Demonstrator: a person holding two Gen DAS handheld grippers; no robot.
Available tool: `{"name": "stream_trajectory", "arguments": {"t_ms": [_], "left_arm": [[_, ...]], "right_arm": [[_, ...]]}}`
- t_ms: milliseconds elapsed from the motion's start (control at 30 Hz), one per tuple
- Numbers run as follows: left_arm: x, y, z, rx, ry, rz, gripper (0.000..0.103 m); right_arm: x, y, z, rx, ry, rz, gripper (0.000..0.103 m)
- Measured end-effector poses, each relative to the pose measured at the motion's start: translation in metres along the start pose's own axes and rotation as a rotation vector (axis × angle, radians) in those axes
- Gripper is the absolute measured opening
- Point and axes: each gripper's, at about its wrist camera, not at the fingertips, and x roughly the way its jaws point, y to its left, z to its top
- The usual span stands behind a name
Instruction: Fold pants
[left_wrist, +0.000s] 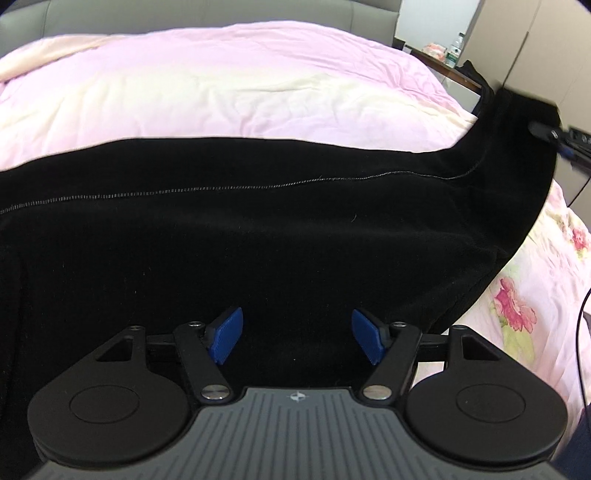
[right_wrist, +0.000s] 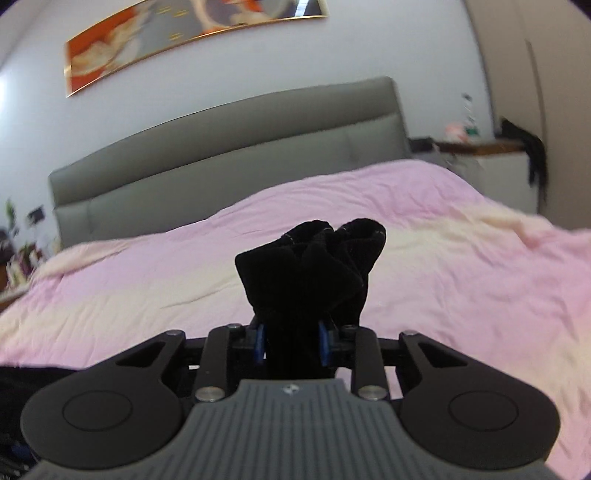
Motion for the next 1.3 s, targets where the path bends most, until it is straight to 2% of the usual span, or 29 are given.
{"name": "stream_trajectory", "arguments": {"t_ms": [100, 167, 233, 300, 333, 367, 400, 433, 467, 533, 600, 633, 700, 767, 800, 833, 900, 967, 1000, 1067, 1100, 1200, 1300], "left_arm": [[-0.005, 0.004, -0.001, -0.006, -0.009, -0.018, 0.079], [-0.007, 0.011, -0.004, -0.026, -0.009, -0.033, 0.079], [-0.005, 0.018, -0.004, -0.051, -0.007, -0.05, 0.079], [-0.006, 0.023, -0.005, -0.071, -0.007, -0.063, 0.079], [-0.007, 0.024, -0.005, -0.076, -0.009, -0.066, 0.079], [-0.008, 0.025, -0.006, -0.079, -0.011, -0.069, 0.079], [-0.01, 0.025, -0.006, -0.081, -0.011, -0.073, 0.079], [-0.012, 0.027, -0.007, -0.082, -0.013, -0.075, 0.079], [-0.013, 0.028, -0.008, -0.082, -0.015, -0.075, 0.079], [-0.015, 0.028, -0.01, -0.082, -0.017, -0.079, 0.079], [-0.017, 0.03, -0.013, -0.091, -0.014, -0.082, 0.079], [-0.007, 0.023, -0.004, -0.096, -0.011, -0.086, 0.079], [-0.007, 0.022, -0.003, -0.103, -0.012, -0.094, 0.079], [-0.006, 0.022, -0.004, -0.106, -0.013, -0.102, 0.079], [-0.006, 0.022, -0.004, -0.106, -0.013, -0.104, 0.079], [-0.006, 0.022, -0.004, -0.106, -0.012, -0.103, 0.079], [-0.007, 0.021, -0.004, -0.107, -0.011, -0.101, 0.079], [-0.007, 0.02, -0.004, -0.111, -0.011, -0.101, 0.079], [-0.006, 0.021, -0.003, -0.112, -0.01, -0.101, 0.079], [-0.007, 0.021, -0.004, -0.113, -0.005, -0.1, 0.079], [-0.007, 0.021, -0.004, -0.112, -0.004, -0.099, 0.079], [-0.007, 0.02, -0.003, -0.109, -0.004, -0.099, 0.079], [-0.006, 0.019, -0.001, -0.117, -0.005, -0.102, 0.08]], "right_arm": [[0.005, 0.063, -0.017, -0.232, 0.035, 0.065, 0.023], [0.014, 0.104, -0.04, -0.395, 0.084, 0.07, 0.023], [0.024, 0.137, -0.069, -0.533, 0.165, 0.092, 0.023], [0.037, 0.159, -0.102, -0.672, 0.285, 0.156, 0.024], [0.041, 0.167, -0.117, -0.749, 0.343, 0.187, 0.029], [0.043, 0.168, -0.133, -0.856, 0.344, 0.189, 0.029], [0.039, 0.171, -0.14, -0.935, 0.309, 0.182, 0.031], [0.036, 0.172, -0.139, -0.972, 0.301, 0.183, 0.033], [0.033, 0.17, -0.133, -0.961, 0.313, 0.193, 0.034], [0.025, 0.158, -0.11, -0.856, 0.338, 0.244, 0.04], [0.014, 0.138, -0.083, -0.674, 0.327, 0.36, 0.041], [0.01, 0.127, -0.071, -0.586, 0.318, 0.4, 0.042], [0.009, 0.111, -0.055, -0.461, 0.285, 0.398, 0.042], [0.018, 0.102, -0.049, -0.385, 0.273, 0.327, 0.038], [0.024, 0.1, -0.05, -0.364, 0.283, 0.293, 0.027], [0.03, 0.099, -0.053, -0.357, 0.298, 0.276, 0.019], [0.04, 0.103, -0.065, -0.372, 0.332, 0.277, 0.016], [0.048, 0.115, -0.08, -0.445, 0.382, 0.323, 0.002], [0.047, 0.125, -0.088, -0.521, 0.404, 0.333, 0.0], [0.039, 0.135, -0.108, -0.68, 0.395, 0.303, 0.0], [0.038, 0.135, -0.111, -0.683, 0.398, 0.301, 0.0], [0.038, 0.114, -0.086, -0.524, 0.412, 0.344, 0.0], [0.035, 0.093, -0.061, -0.338, 0.315, 0.342, 0.011]]}}
